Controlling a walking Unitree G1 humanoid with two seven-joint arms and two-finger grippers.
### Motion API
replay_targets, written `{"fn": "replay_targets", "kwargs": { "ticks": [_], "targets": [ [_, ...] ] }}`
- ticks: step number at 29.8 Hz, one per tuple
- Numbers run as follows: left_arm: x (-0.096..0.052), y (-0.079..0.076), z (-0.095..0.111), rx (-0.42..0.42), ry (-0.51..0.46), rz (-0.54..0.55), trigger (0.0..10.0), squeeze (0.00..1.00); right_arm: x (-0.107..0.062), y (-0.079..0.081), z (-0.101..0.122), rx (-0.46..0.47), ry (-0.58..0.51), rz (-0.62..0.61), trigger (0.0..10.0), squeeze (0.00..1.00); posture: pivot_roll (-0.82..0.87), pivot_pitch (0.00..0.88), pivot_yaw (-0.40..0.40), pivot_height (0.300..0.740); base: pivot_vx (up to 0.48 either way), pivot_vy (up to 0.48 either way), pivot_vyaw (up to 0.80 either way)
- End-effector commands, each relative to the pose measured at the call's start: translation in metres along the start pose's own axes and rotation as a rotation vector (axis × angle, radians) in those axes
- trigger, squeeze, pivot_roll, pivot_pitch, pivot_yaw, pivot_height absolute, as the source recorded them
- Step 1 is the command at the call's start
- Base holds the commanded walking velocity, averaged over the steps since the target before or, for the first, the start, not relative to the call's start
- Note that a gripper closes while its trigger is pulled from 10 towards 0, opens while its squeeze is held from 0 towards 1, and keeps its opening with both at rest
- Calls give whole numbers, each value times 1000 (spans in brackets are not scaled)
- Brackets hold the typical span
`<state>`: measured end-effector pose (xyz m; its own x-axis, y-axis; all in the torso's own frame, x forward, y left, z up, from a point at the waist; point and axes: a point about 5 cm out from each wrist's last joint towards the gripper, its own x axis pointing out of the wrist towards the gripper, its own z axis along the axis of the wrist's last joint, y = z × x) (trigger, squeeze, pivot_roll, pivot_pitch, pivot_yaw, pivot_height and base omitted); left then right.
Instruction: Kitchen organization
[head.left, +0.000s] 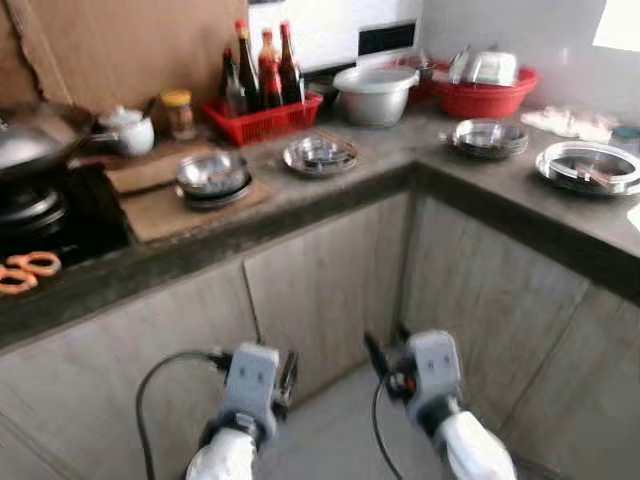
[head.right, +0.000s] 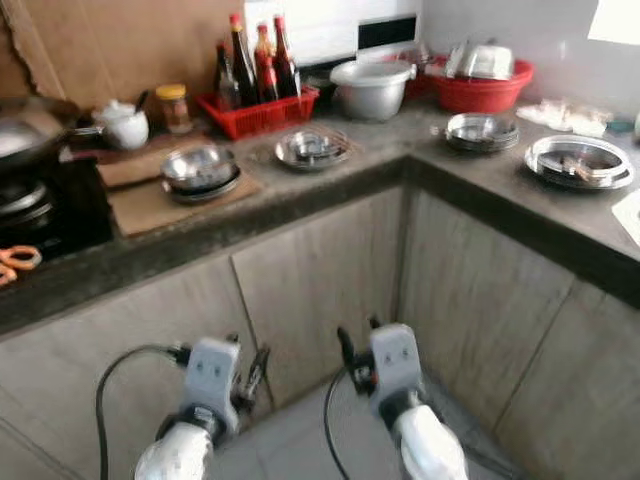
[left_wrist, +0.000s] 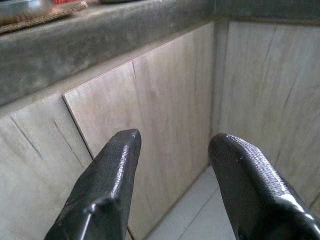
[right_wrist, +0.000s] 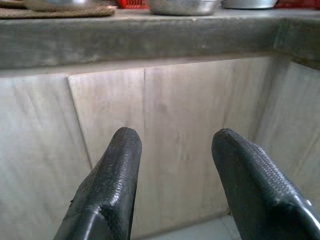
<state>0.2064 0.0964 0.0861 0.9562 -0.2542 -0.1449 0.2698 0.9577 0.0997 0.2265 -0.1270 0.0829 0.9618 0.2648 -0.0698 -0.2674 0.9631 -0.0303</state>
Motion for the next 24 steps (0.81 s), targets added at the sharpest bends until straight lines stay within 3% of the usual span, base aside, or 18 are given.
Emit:
{"fn": "replay_targets", "kwargs": {
  "ticks": [1,7,12,19,24],
  "targets": [
    [-1,8,1,20,-3,23,10000,0,5,8,6,19,-25,33,10000,0,43,0,9,740,345,0,0],
    [-1,9,1,22,-4,23,10000,0,6,11,8,18,-35,56,10000,0,45,0,9,740,341,0,0],
    [-1,8,1,23,-5,21,10000,0,11,4,9,57,-36,26,10000,0,45,0,9,740,340,0,0],
    [-2,8,2,21,-9,21,10000,0,15,0,12,39,-46,32,10000,0,46,0,10,740,335,0,0],
    [-3,7,2,31,-7,16,10000,0,15,5,13,54,-55,68,10000,0,45,0,9,740,0,0,0]
  ]
}}
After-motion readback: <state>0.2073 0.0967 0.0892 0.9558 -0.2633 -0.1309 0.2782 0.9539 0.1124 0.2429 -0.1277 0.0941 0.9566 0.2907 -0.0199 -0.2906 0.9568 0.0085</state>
